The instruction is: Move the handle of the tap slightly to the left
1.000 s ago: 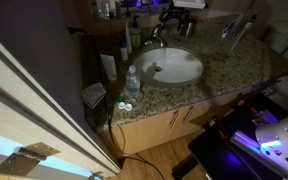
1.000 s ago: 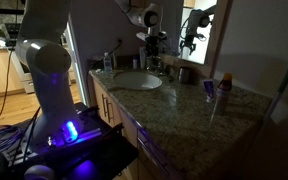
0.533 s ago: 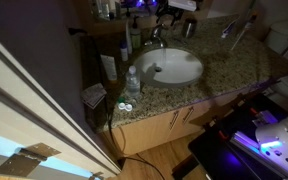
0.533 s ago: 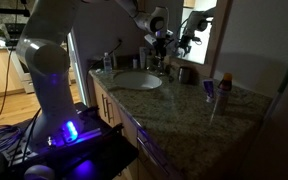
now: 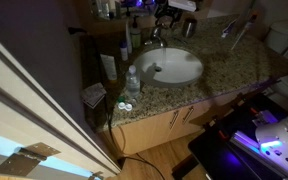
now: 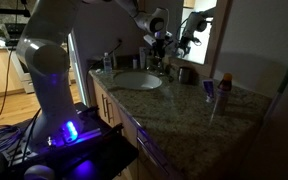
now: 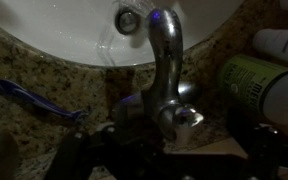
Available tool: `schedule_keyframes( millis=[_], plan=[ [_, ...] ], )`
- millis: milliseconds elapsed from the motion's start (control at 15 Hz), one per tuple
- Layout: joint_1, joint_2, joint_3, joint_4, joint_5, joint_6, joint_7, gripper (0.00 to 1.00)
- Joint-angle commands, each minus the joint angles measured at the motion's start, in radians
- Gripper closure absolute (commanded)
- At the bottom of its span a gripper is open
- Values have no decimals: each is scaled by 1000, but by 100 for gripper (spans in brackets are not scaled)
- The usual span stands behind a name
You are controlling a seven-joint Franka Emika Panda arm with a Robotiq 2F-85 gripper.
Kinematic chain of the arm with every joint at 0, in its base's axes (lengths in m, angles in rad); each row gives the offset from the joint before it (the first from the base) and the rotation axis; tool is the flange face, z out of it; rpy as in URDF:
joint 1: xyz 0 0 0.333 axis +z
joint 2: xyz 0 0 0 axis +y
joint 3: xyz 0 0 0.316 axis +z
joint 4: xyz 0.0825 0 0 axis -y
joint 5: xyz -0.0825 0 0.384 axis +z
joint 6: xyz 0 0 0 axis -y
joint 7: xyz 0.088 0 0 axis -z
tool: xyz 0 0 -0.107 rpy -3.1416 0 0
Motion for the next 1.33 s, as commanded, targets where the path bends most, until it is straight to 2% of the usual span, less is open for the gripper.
schedule_keyframes(
  millis=[0, 133, 667, 733, 800, 1267],
  plan=[
    [6, 0, -7, 1, -11, -3, 7, 25],
    [10, -1, -7, -5, -20, -1, 6, 33],
    [45, -4, -28, -17, -94, 37, 38, 92],
    [54, -3, -33, -18, -112, 45, 47, 96],
    [61, -2, -36, -16, -128, 42, 55, 92],
    [59, -3, 38, 13, -84, 24, -33, 93]
  ],
)
